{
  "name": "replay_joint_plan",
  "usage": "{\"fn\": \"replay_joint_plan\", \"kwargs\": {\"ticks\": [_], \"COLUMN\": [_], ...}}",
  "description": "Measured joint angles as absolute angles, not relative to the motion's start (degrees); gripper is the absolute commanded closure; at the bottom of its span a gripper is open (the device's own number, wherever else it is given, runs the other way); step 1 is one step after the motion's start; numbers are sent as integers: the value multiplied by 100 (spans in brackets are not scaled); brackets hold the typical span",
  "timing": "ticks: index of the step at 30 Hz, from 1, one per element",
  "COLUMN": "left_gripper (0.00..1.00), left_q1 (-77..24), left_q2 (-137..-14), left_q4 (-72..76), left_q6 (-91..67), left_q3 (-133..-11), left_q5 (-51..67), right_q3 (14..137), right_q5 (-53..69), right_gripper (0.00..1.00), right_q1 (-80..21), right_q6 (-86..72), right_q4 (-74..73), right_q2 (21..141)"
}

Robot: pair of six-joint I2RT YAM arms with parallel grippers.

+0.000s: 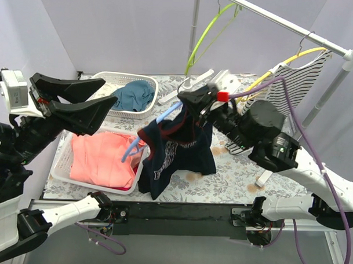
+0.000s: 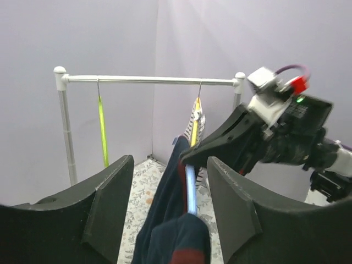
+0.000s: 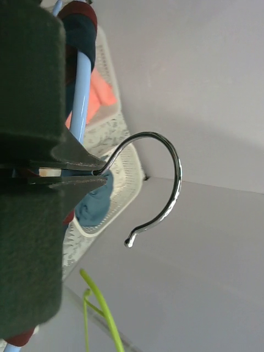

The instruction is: Place the tank top on the hanger

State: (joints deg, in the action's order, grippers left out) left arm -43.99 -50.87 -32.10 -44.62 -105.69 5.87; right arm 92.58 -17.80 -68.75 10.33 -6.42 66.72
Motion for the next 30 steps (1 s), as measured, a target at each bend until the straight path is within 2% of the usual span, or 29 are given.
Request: {"fn": "replay_joint_plan", "kwargs": {"ticks": [5, 13, 30], "left_gripper": [46, 47, 52], "left_q1": [-4399, -4399, -4399], "left_q2": [-5148, -5280, -5363], "left_q4": [-4202, -5426, -5791], "left_q6": [-4431, -4499, -4641], "left_q3": [-10949, -9852, -9052], "left_q5": [996, 1457, 1673], "right_q3": [8302, 8184, 7972], "right_q5": [-1761, -1337, -902], "right_gripper": [99, 99, 99], "right_q1": [-6823, -6355, -6071], "right_q6": [915, 543, 134], "right_q4": [-801, -897, -893], "right_q2": [6582, 6543, 6508]}}
